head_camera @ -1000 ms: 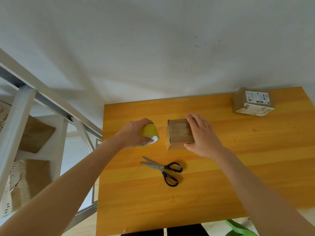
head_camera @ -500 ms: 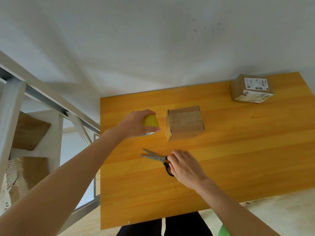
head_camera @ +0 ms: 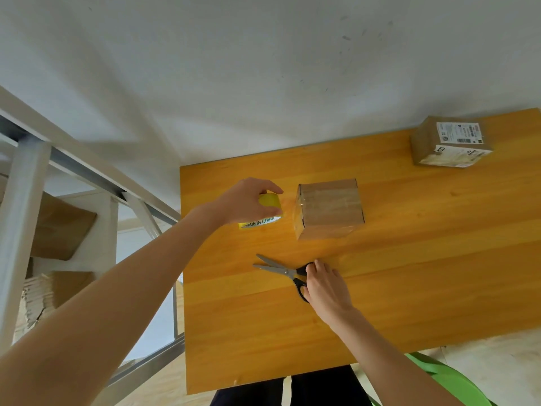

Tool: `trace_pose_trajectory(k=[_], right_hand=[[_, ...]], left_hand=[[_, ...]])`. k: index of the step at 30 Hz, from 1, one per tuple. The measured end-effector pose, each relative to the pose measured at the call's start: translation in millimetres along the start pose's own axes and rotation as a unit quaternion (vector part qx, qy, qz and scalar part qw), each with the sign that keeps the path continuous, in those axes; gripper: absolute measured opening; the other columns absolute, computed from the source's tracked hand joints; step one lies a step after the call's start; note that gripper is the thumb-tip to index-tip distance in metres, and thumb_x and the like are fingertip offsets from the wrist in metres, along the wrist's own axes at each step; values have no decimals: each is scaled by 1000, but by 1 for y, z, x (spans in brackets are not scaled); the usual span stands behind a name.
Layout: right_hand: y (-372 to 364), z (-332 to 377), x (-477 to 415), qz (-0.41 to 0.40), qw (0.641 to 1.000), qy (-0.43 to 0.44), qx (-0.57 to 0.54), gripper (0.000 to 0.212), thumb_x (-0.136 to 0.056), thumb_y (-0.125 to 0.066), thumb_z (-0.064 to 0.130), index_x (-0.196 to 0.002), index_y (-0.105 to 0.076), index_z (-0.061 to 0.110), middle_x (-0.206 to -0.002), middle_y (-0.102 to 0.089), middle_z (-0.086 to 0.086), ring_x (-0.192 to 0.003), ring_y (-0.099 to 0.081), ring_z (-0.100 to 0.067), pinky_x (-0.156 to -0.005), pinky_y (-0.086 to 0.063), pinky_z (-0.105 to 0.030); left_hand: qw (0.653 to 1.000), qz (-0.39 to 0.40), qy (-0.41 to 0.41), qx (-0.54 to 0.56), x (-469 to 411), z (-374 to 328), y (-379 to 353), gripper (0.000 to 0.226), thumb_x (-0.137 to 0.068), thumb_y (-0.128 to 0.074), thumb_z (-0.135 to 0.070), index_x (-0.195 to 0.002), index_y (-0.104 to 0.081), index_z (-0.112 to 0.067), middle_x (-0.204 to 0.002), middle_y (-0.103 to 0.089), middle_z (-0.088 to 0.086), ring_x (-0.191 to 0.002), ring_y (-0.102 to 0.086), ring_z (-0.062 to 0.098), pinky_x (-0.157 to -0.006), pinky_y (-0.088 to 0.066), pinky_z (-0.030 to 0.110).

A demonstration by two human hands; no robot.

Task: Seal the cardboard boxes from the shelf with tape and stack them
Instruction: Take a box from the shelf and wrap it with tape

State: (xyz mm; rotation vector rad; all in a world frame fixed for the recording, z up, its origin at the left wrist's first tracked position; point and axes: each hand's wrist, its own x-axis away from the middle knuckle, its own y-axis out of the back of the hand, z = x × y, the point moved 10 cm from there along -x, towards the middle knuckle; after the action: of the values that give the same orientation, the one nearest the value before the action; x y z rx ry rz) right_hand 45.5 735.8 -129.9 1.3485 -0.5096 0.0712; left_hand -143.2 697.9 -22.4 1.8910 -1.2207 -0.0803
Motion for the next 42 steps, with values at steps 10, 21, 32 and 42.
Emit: trace_pose_trajectory(k=[10,21,32,42], right_hand=[[-3,-27,31,43,900,-87,-424,54,-70,-81,53,-91,-42,21,-74,-54,5,-57,-54,-6,-50,-43,-20],[25,3,24,70,757,-108,-641,75,-70,-64,73,-98,-58,4,-72,-60,-4,-62,-54,-10,-69,-45,-27],[61,2,5,48,702,-108,-702,59,-70,-68,59,-80,-56,2,-68,-58,-16,-56,-54,-19,-46,-38,-13],[65,-15,1,-25,738,-113,-664,56,-69,-74,56,-63,-52,4,-49,-55,-7,-44,-50,-17,-53,-44,-22]], left_hand=[[998,54,5,32,-3,-6,3,27,-81,-72,-25,-105,-60,-31,-111,-60,2,-98,-59,19,-85,-51,35],[999,32,31,16,-9,-7,2,16,-86,-66,-25,-101,-62,-26,-109,-62,4,-97,-61,23,-88,-53,43],[998,46,33,-16,-13,-8,-1,18,-87,-64,-23,-105,-64,-21,-114,-61,3,-107,-56,22,-95,-48,40],[998,43,25,-30,-20,-9,-5,13,-87,-63,-25,-99,-60,-28,-104,-56,-4,-98,-56,21,-72,-44,24]])
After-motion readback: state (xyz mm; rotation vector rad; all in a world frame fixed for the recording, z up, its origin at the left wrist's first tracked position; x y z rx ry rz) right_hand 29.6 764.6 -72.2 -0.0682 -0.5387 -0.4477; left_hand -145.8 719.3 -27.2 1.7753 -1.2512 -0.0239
